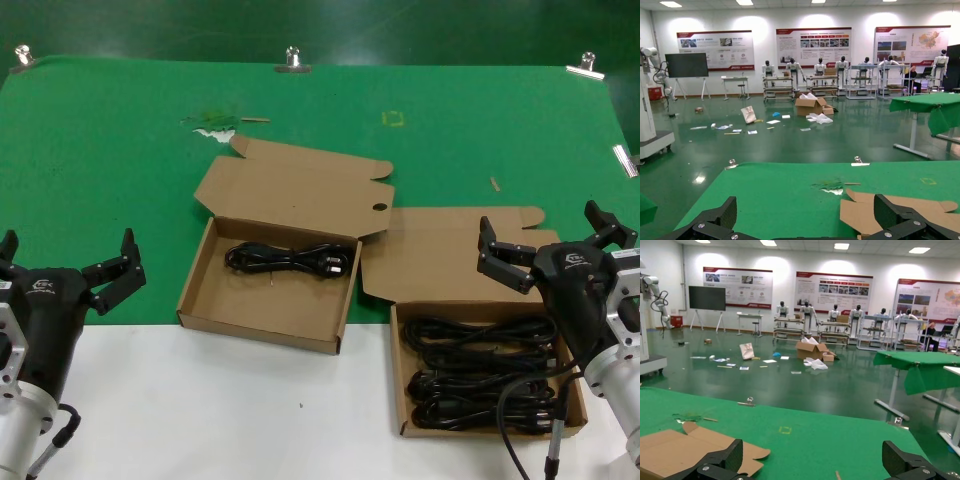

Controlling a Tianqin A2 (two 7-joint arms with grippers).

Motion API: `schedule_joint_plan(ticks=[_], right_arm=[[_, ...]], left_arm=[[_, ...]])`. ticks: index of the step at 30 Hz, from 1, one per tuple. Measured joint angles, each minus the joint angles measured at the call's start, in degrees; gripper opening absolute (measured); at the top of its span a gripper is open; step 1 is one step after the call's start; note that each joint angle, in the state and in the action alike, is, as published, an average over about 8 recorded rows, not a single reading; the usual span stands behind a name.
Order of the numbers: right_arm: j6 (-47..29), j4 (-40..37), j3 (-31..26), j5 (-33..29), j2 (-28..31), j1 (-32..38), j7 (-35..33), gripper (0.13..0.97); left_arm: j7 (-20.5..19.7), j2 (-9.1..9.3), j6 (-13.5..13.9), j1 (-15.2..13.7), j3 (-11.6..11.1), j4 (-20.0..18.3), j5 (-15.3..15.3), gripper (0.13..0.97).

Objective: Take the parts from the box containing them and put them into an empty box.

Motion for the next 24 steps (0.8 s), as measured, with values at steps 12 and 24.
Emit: schedule_joint_plan(ticks=[12, 24], right_arm=[[0.0, 0.0, 0.0, 0.0, 0.0, 0.0, 0.0, 0.966], [0.0, 0.0, 0.0, 0.0, 0.0, 0.0, 0.0, 0.966]], left_arm=[[0.0, 0.0, 0.0, 0.0, 0.0, 0.0, 0.0, 0.966], [0.0, 0.0, 0.0, 0.0, 0.0, 0.0, 0.0, 0.966]])
